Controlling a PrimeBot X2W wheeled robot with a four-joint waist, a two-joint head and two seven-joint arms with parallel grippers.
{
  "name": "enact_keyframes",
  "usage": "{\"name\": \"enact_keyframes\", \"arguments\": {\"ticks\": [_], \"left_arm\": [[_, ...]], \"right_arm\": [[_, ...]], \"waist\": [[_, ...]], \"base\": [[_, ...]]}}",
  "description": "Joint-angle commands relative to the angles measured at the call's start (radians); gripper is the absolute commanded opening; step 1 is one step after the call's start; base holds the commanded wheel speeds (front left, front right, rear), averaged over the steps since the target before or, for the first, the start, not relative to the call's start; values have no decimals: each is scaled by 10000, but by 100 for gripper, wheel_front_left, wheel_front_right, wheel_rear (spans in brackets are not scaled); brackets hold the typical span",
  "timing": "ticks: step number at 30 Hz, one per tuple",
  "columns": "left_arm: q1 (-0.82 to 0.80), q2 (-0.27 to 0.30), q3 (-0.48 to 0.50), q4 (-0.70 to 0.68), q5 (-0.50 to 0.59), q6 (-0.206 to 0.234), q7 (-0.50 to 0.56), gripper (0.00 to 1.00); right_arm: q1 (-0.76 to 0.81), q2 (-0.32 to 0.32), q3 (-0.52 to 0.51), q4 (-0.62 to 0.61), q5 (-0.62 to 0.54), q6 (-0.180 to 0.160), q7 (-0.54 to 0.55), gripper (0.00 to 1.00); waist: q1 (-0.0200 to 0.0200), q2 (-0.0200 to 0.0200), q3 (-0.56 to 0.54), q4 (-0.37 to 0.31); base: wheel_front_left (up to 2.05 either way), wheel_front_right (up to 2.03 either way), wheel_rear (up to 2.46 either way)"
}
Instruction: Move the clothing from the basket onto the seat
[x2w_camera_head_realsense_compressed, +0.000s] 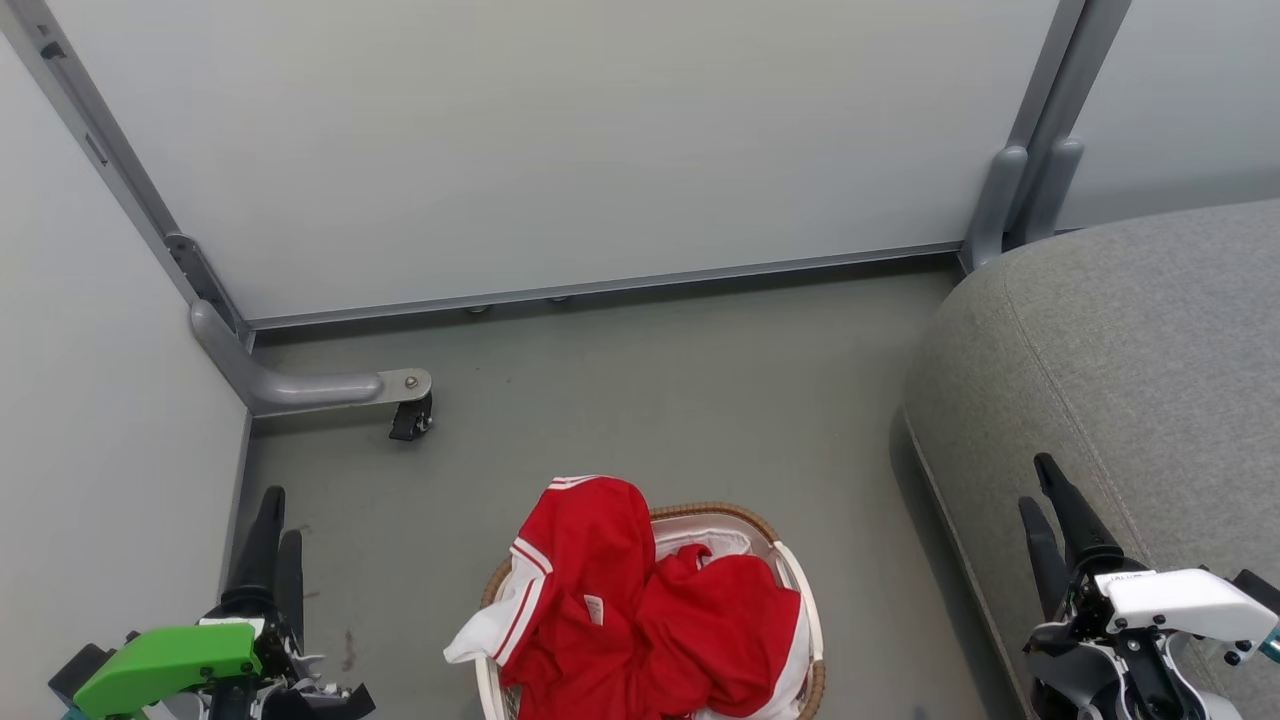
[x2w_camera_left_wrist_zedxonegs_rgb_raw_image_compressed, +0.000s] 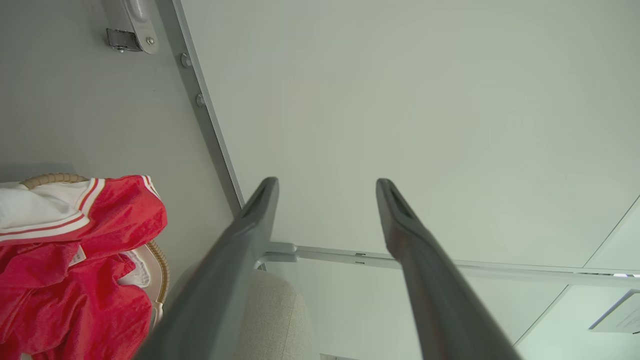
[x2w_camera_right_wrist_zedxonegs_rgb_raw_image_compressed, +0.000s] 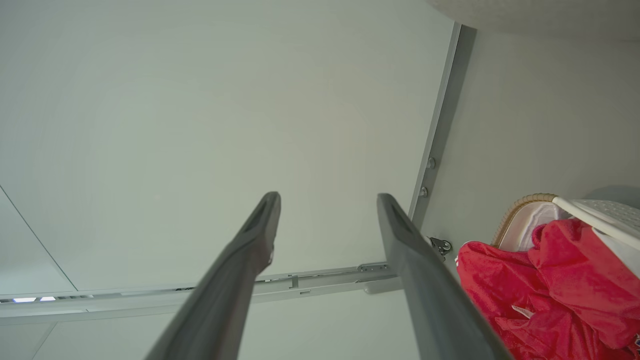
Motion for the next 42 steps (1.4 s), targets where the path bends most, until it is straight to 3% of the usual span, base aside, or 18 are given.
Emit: {"name": "enact_keyframes", "arguments": {"ticks": [1,7,29,42], "left_arm": [[-220,110,-40,-162,193,1,-129,100],[-295,312,-204,-32,1052,1,-450,100],[-423,750,-812,292,5737,4,-1377,100],[-560,894,-1000,355,7962,5,-1824,100]], "right_arm": [[-179,-140,96,-229,-202,2,-144,100],[-267,-368,369,-243,-992,2,-470,100],[-498,-612,850,-298,-5830,2,-1401,100],[-834,-735,1303,21,-7774,3,-1847,100]], "waist": [[0,0,4,-1],[0,0,13,0],[0,0,45,41],[0,0,57,80]], "base": [[0,0,0],[0,0,0],[0,0,0],[0,0,0]]}}
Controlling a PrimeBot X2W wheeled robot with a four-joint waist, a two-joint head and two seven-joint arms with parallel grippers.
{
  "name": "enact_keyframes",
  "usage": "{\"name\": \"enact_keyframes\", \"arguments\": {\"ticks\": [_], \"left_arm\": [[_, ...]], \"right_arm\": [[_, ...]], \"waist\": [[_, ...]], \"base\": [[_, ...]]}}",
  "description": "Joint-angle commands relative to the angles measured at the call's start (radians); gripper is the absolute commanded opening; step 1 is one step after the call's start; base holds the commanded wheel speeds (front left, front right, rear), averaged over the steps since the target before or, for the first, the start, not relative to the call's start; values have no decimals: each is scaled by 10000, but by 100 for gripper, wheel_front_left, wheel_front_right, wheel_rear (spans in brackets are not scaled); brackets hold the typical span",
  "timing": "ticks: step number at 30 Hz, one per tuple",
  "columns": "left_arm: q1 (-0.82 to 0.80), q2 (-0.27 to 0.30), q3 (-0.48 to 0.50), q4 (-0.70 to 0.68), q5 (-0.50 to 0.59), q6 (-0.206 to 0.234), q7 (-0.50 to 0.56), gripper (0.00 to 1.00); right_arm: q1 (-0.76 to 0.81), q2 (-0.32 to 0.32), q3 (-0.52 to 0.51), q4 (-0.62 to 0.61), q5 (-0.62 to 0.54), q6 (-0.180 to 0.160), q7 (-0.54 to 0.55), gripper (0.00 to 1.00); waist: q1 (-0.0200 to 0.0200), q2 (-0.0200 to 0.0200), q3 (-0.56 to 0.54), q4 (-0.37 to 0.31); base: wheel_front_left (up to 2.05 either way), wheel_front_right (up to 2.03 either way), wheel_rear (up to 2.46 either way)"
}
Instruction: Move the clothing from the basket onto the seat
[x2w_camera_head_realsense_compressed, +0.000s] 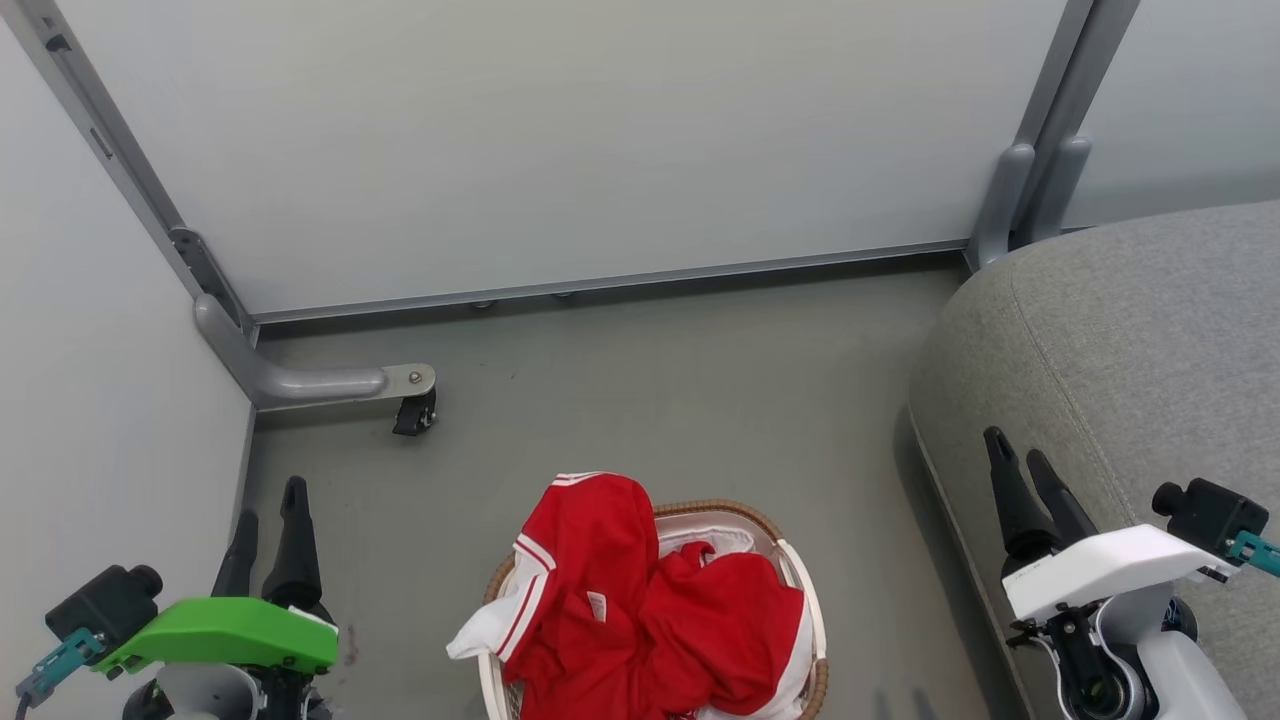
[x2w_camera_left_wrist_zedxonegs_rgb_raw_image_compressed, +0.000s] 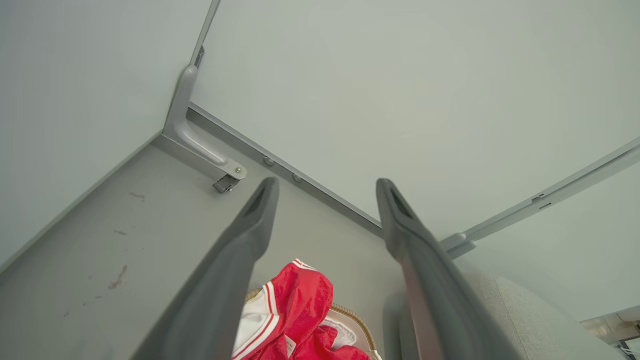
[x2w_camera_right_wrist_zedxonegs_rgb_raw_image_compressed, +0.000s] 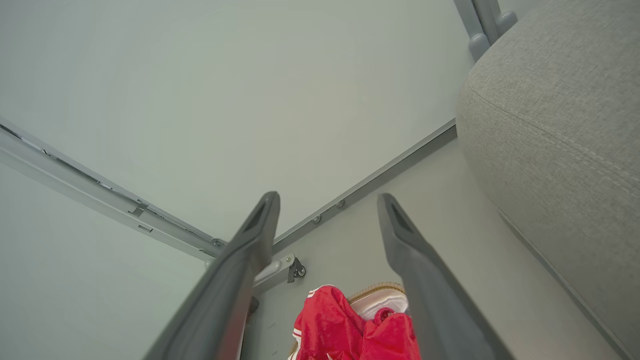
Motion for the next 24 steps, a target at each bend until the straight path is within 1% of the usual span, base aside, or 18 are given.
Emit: {"name": "enact_keyframes", "arguments": {"ticks": [1,13,24], "left_arm": [[-293,151,-39,-52,434,5,-126,100],[-334,248,-139,145,2187,23,-483,100],[-20,191,-132,90,3439,144,-786,100]], "right_arm": [[-326,-58,39,-54,-413,3,-121,100],[-437,-45,271,137,-2116,3,-487,100],[-160,-23,297,105,-3415,3,-790,100]], "waist": [[0,0,-1,8],[0,0,15,40],[0,0,-18,48]], "base": [[0,0,0],[0,0,0],[0,0,0]]}}
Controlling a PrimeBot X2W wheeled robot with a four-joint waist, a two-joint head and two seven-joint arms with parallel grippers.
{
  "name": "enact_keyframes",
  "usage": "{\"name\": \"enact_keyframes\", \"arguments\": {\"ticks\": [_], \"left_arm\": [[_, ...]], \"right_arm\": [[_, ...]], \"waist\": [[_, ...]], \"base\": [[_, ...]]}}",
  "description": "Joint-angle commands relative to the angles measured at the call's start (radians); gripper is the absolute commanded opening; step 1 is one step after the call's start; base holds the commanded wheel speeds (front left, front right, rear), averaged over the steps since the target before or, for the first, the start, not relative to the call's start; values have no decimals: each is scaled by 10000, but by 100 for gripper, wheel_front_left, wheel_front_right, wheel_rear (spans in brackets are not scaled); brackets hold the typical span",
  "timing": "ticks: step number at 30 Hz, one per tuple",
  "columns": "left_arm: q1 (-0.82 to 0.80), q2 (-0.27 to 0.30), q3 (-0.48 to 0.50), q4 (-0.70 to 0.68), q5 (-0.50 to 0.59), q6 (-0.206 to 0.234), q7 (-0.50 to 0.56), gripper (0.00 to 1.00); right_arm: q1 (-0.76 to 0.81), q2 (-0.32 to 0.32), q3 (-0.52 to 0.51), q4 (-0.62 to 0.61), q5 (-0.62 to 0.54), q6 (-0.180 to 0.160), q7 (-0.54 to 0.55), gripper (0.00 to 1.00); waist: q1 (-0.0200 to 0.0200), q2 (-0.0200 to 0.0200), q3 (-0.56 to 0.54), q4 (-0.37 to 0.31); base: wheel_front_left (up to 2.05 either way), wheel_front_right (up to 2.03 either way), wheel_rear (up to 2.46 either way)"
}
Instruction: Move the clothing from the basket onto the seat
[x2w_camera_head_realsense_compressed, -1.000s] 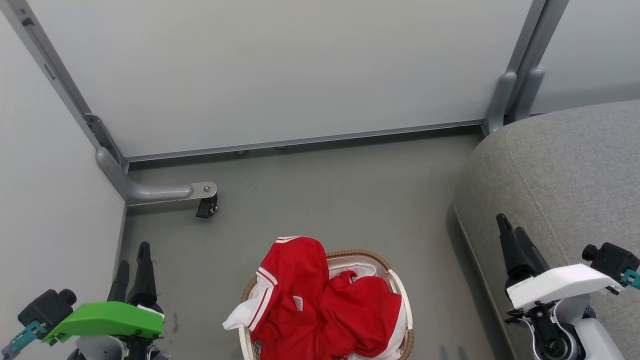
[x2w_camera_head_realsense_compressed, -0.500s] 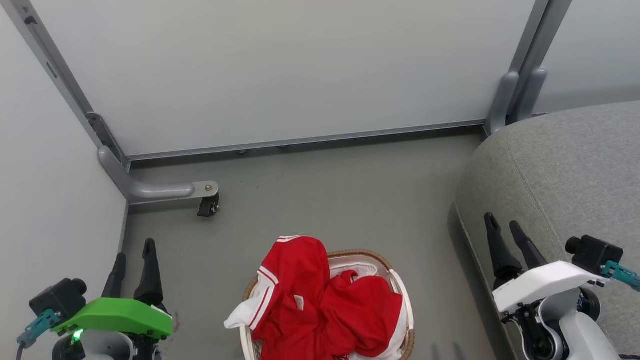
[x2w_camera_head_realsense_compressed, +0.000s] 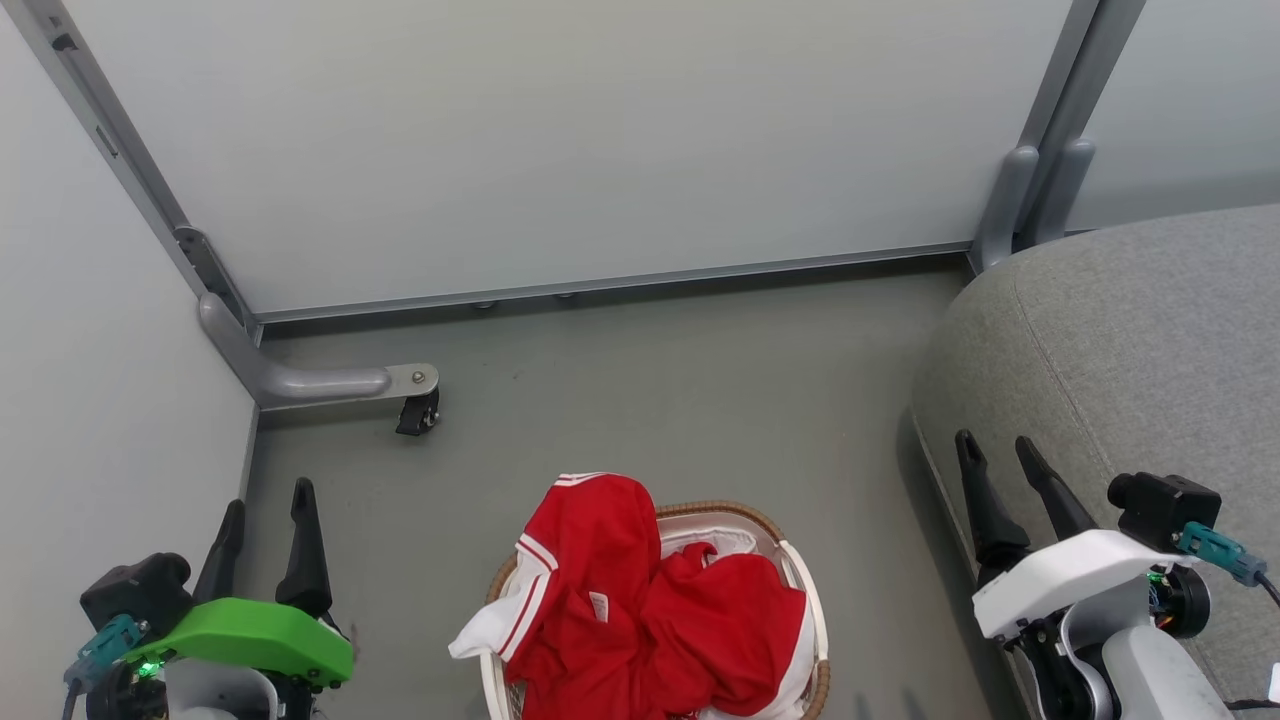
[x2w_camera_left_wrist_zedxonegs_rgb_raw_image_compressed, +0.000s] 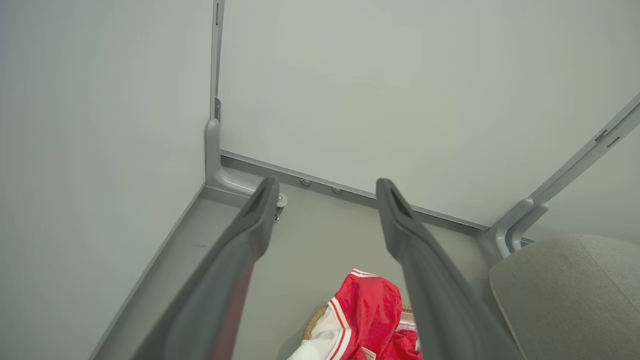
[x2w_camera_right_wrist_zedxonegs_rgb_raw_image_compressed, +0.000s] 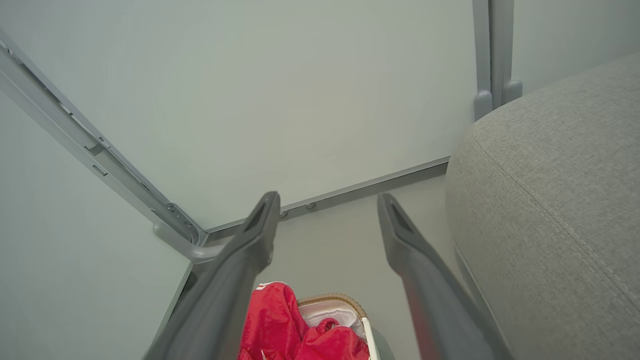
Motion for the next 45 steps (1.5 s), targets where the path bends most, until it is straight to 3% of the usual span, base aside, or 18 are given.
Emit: {"name": "enact_keyframes", "arguments": {"ticks": [1,36,45], "left_arm": [[53,46,15,-107,339,53,-108,100],[444,-257,573,-174,3270,-93,-886,100],[140,-200,181,-238,3575,-95,-1058,100]], "right_arm": [[0,-52,-10,-84,-296,3,-125,100],[296,57,-231,-307,-3484,4,-909,100],[-35,146,-123,-495,-4203,2,-1075,100]], "waist": [[0,0,-4,-2],[0,0,32,-74],[0,0,735,-302]], "base": [[0,0,0],[0,0,0],[0,0,0]]}}
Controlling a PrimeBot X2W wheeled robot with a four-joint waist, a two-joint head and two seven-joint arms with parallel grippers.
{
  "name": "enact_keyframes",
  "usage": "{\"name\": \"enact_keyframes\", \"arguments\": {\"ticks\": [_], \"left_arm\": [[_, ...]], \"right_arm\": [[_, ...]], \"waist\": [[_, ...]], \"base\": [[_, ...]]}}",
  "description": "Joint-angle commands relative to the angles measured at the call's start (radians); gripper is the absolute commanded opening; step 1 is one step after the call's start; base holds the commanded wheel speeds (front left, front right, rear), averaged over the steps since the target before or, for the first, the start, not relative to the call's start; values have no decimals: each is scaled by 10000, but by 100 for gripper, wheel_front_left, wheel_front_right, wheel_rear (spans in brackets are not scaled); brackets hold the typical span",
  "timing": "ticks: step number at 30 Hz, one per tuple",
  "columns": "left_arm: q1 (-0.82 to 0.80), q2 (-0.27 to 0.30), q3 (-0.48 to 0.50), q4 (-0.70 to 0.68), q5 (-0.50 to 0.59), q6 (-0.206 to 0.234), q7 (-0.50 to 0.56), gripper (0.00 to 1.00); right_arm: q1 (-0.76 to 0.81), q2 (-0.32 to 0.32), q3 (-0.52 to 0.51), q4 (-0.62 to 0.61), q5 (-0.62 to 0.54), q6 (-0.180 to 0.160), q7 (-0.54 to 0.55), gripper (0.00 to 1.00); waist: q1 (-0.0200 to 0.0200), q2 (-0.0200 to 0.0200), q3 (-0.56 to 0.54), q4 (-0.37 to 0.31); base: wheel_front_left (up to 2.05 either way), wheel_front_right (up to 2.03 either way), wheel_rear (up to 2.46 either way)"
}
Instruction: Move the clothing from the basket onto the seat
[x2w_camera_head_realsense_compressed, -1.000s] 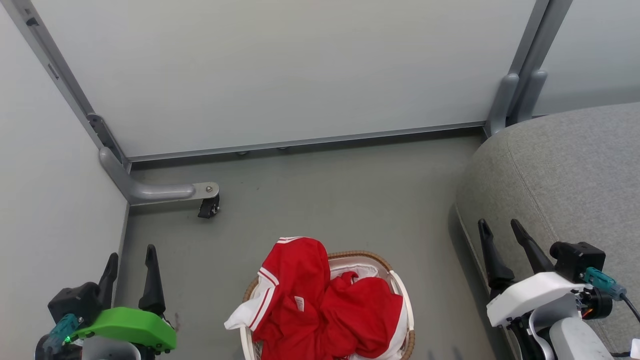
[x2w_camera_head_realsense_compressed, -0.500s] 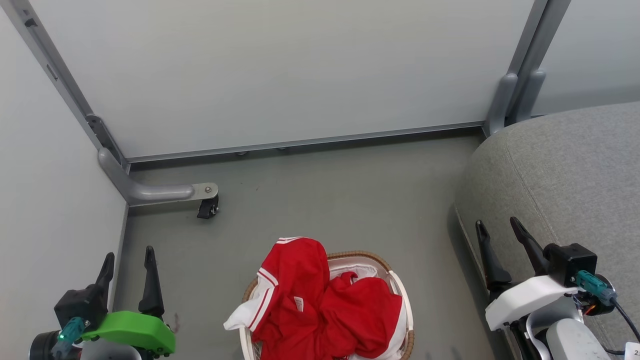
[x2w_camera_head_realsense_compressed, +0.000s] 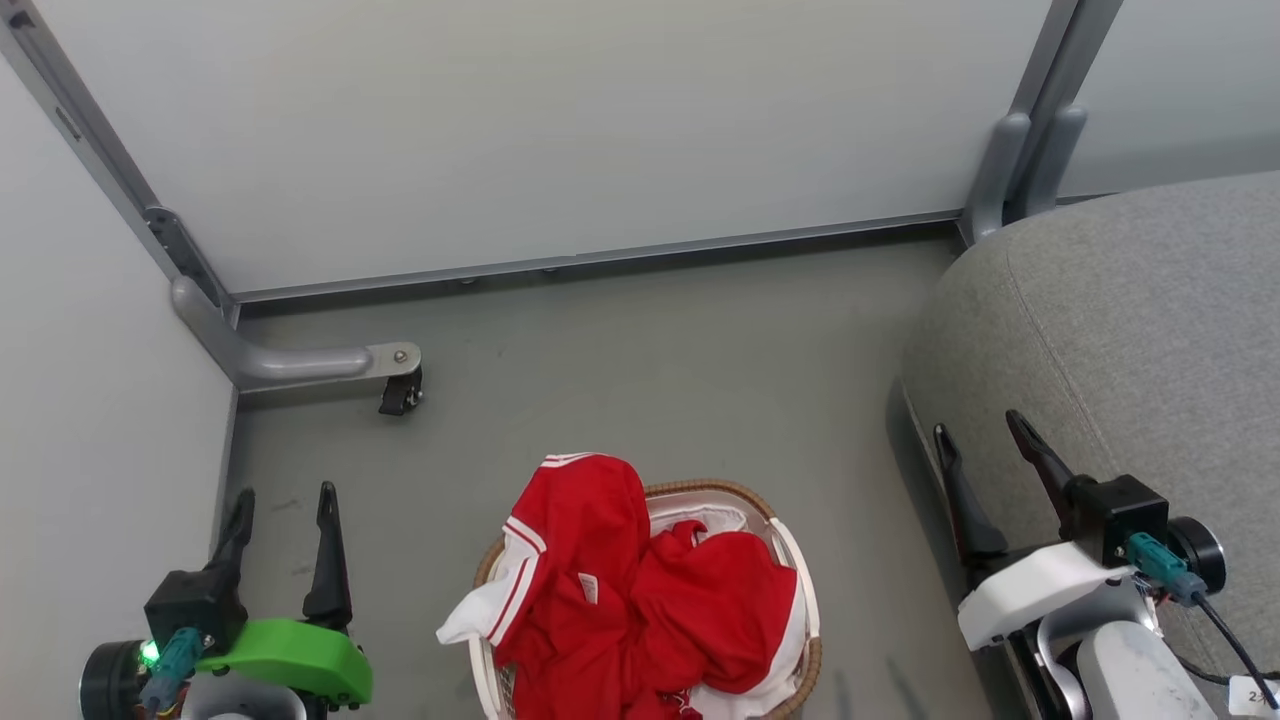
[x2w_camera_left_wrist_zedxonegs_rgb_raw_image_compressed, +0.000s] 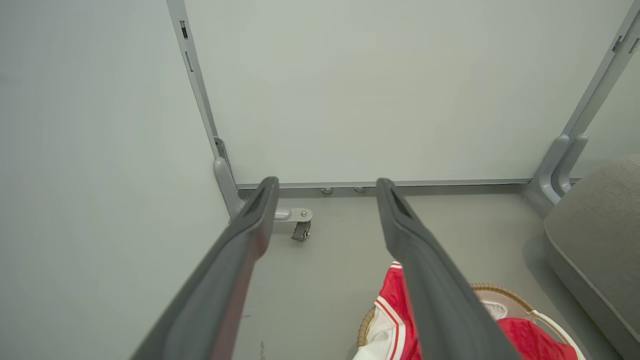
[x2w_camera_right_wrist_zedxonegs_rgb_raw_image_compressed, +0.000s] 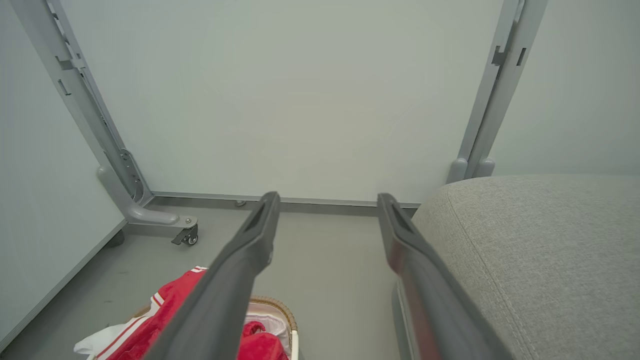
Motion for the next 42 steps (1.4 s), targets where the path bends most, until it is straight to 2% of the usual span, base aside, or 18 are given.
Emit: {"name": "enact_keyframes", "arguments": {"ticks": [1,15,26,42], "left_arm": [[-272,95,-101,-36,116,-25,-90,100],[-2243,826,-1507,245,-163,-27,-251,100],[-3437,1340,-2642,351,-389,-26,-241,100],[-4305,2220,-4647,1455,-528,-16,-241,100]], "right_arm": [[-285,-11,28,-101,-259,0,-100,100],[-1984,262,545,-882,-1233,-3,-261,100],[-2687,271,933,-1456,-613,-3,-263,100],[-3054,272,1754,-2153,140,-3,-263,100]], "waist": [[0,0,497,-150],[0,0,3455,-1141],[0,0,5071,-1865],[0,0,6548,-2599]], "base": [[0,0,0],[0,0,0],[0,0,0],[0,0,0]]}}
